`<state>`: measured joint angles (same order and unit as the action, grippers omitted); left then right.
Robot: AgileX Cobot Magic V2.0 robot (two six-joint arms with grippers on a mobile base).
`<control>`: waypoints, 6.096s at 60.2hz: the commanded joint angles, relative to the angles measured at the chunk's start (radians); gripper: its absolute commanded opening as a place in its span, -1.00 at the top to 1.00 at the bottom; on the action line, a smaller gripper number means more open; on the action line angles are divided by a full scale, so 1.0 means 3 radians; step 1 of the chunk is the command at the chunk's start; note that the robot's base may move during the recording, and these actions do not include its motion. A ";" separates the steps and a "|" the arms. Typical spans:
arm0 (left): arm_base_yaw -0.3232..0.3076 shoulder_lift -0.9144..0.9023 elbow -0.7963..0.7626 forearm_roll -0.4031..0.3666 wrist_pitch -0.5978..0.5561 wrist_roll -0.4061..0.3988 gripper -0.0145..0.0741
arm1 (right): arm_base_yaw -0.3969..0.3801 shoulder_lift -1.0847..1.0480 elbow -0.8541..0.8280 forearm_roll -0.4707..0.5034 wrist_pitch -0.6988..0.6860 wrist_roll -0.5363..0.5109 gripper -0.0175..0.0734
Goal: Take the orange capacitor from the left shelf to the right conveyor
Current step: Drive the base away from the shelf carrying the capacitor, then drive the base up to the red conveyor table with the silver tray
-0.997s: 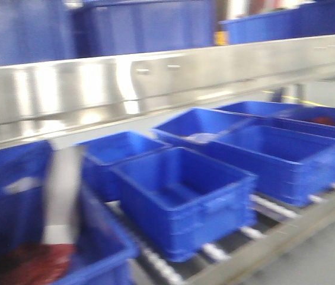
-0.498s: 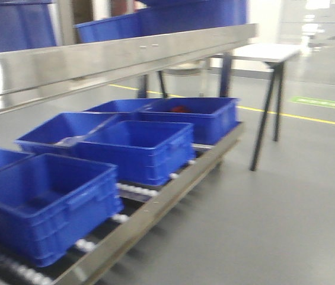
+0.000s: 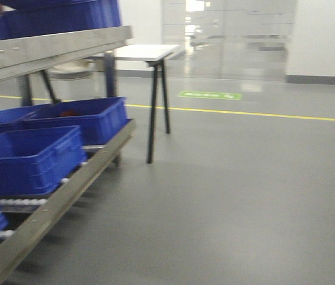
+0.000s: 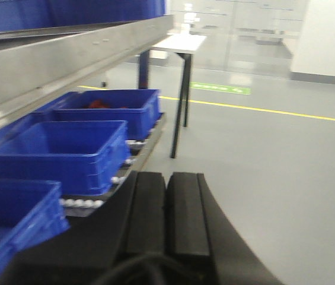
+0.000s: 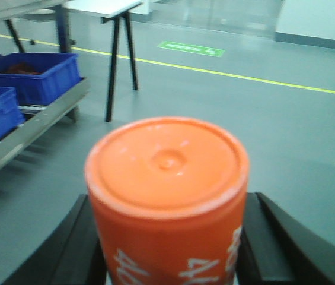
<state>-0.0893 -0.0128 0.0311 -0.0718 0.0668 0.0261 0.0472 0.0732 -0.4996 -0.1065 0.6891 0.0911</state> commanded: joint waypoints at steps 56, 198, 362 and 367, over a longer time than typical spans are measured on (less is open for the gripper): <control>0.0010 -0.0039 -0.0013 -0.0008 -0.0302 -0.0006 0.96 | -0.0011 0.0050 -0.0096 -0.0046 -0.0322 -0.0027 0.49; 0.0003 -0.0040 -0.0013 -0.0008 -0.0302 -0.0006 0.96 | -0.0011 0.0050 -0.0096 -0.0046 -0.0324 -0.0027 0.49; 0.0003 -0.0040 -0.0013 -0.0008 -0.0302 -0.0006 0.96 | -0.0011 0.0050 -0.0096 -0.0046 -0.0324 -0.0027 0.49; 0.0003 -0.0040 -0.0013 -0.0008 -0.0302 -0.0006 0.96 | -0.0011 0.0050 -0.0096 -0.0046 -0.0324 -0.0027 0.49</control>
<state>-0.0893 -0.0128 0.0311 -0.0718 0.0668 0.0261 0.0472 0.0728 -0.4996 -0.1065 0.6846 0.0911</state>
